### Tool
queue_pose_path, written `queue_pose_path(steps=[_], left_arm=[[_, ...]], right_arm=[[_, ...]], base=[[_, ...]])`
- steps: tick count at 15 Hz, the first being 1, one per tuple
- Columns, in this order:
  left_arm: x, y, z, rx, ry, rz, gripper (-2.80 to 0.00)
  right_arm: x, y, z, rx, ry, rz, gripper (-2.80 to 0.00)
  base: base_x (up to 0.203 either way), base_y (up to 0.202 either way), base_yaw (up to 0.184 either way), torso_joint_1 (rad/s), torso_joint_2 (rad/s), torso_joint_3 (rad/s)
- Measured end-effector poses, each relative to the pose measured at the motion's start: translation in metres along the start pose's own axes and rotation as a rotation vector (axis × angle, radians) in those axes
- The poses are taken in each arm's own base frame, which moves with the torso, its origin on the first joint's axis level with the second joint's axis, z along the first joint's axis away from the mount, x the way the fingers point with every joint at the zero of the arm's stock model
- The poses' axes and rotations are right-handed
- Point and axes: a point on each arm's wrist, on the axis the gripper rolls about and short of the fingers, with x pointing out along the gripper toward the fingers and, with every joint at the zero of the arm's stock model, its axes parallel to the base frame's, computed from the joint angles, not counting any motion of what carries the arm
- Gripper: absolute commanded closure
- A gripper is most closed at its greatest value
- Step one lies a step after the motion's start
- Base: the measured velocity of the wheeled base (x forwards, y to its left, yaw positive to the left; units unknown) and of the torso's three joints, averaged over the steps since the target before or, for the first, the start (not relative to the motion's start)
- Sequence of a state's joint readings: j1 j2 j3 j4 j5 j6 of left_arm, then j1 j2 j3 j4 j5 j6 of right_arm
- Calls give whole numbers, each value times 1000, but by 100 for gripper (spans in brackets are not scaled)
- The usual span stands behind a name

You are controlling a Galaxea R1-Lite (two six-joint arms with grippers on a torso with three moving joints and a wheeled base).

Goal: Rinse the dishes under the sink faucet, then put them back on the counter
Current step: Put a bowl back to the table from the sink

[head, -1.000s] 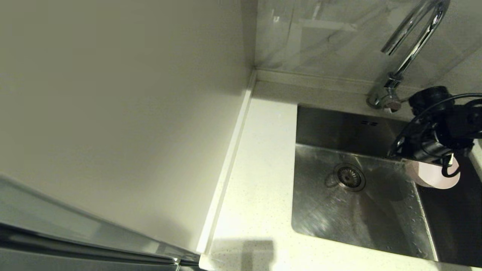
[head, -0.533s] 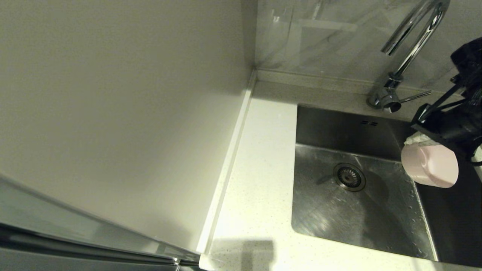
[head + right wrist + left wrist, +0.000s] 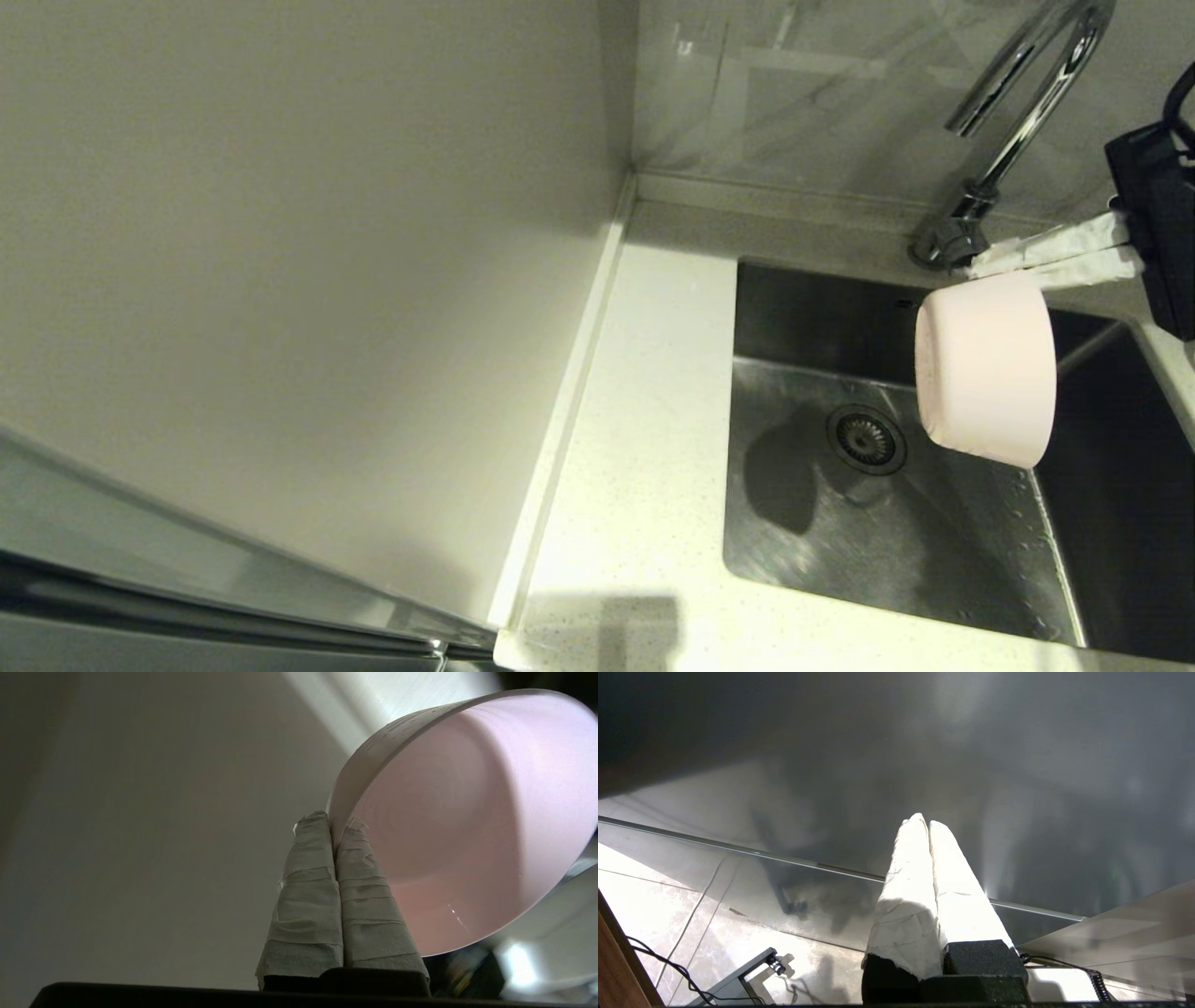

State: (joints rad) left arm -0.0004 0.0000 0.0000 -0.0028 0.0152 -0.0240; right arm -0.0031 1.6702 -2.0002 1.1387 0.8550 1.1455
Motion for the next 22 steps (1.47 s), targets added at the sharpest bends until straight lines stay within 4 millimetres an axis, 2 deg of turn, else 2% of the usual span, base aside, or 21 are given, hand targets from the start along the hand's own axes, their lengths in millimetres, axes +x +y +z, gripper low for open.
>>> queue_pose_path(steps=[3,6,8,10,13,15,18,20,22], left_arm=[[0,0,0,0,0,1,0],[0,0,0,0,0,0,0],[0,0,0,0,0,0,0],[0,0,0,0,0,1,0],[0,0,0,1,0,1,0],[0,0,0,0,0,0,0],[0,0,0,0,0,0,0],[0,0,0,0,0,0,0],[0,0,0,0,0,0,0]], right_arm=[[-9,-2,7,142,295,152,0],[3,-18,24,252,386,148,0],[9,-28,31,302,386,126,0],[8,-29,31,264,329,113,0],[2,-26,28,93,74,24,0],[-3,-34,23,-63,-128,-149,0],[-20,-53,16,-303,-406,-543,0],[-46,-77,12,-356,-550,-868,0],[-66,-101,7,-318,-589,-1094,0]], base=[[0,0,0,0,0,0],[0,0,0,0,0,0],[0,0,0,0,0,0],[0,0,0,0,0,0],[0,0,0,0,0,0],[0,0,0,0,0,0],[0,0,0,0,0,0],[0,0,0,0,0,0],[0,0,0,0,0,0]])
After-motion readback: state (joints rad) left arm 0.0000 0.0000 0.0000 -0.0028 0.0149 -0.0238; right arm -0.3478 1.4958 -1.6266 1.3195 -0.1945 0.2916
